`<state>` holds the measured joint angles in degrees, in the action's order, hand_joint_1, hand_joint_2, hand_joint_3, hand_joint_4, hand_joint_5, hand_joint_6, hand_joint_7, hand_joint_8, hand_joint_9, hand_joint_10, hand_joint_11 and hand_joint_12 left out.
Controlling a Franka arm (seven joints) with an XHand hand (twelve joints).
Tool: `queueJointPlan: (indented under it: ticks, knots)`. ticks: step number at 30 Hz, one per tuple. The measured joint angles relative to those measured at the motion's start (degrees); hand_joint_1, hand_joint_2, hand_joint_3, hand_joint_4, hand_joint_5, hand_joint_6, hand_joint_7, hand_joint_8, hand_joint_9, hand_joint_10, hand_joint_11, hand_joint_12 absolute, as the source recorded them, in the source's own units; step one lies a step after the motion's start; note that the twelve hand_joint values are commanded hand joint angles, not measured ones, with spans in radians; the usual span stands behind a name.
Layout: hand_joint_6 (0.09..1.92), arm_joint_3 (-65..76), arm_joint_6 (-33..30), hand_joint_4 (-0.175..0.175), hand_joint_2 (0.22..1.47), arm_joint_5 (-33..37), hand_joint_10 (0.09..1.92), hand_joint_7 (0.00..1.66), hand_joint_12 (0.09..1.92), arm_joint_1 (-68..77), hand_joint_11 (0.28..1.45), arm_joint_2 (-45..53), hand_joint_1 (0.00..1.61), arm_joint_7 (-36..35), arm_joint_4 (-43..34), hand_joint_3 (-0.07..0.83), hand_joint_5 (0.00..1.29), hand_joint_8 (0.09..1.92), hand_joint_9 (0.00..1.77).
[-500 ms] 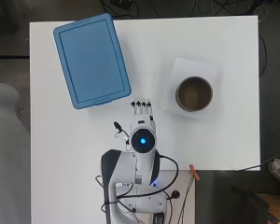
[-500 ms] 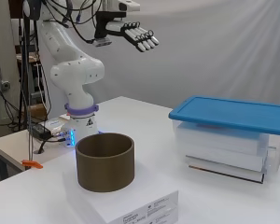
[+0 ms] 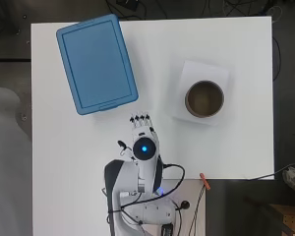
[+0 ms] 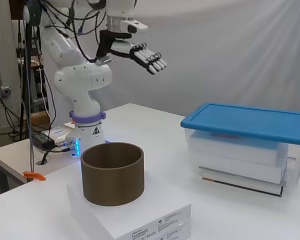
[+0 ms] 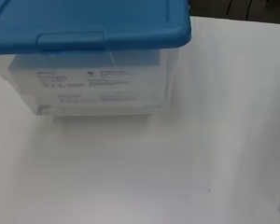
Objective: Teleoperate dual arm-hand system to remove items from a box
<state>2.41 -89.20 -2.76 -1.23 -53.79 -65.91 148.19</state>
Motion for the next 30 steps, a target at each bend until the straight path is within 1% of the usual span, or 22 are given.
queueJointPlan:
  ticks: [2,4,7,10,13,16,19,22,25,28,30]
  knots:
    - [0.09,-2.45,-1.76,-0.005,1.02,0.52,0.09,0.3,0.09,0.6,0.42,3.64,0.1,0.95,-0.44,0.005,0.28,0.09,0.32]
    - [0.09,-4.85,-3.25,-0.009,1.02,0.74,0.09,0.3,0.09,1.06,0.42,6.54,0.07,2.43,-0.75,0.006,0.27,0.09,0.32]
    - [0.09,-10.71,-6.52,-0.036,1.03,1.41,0.09,0.27,0.09,2.15,0.42,7.79,0.08,4.13,0.03,0.007,0.24,0.09,0.31]
    - [0.09,-15.12,-9.02,-0.069,1.0,1.42,0.09,0.2,0.09,2.46,0.41,9.01,0.05,6.02,0.1,-0.009,0.13,0.09,0.27]
    - [0.09,-17.94,-10.99,-0.103,0.95,-1.81,0.09,0.17,0.09,1.98,0.41,15.55,0.05,10.62,-1.09,-0.02,0.06,0.09,0.27]
    - [0.09,-22.52,-12.46,-0.117,0.9,-7.04,0.09,0.16,0.09,1.44,0.42,25.27,0.04,17.86,-3.09,-0.016,0.03,0.09,0.29]
    - [0.09,-25.28,-14.3,-0.116,0.88,-13.41,0.09,0.14,0.09,1.14,0.41,33.98,0.06,24.01,-4.89,-0.014,0.02,0.09,0.29]
    - [0.09,-28.7,-14.21,-0.11,0.87,-19.49,0.09,0.12,0.09,1.29,0.41,37.67,0.12,30.14,-5.67,-0.011,0.01,0.09,0.28]
    - [0.09,-30.84,-14.26,-0.095,0.89,-23.38,0.09,0.12,0.09,1.8,0.4,37.56,0.18,32.74,-4.9,0.0,0.03,0.09,0.28]
    - [0.09,-33.15,-14.3,-0.062,0.94,-26.56,0.09,0.14,0.09,2.52,0.39,36.49,0.28,33.6,-4.22,0.016,0.06,0.09,0.27]
    - [0.09,-33.85,-14.56,-0.05,0.97,-28.42,0.09,0.14,0.09,2.63,0.39,36.49,0.32,34.5,-4.35,0.025,0.07,0.09,0.26]
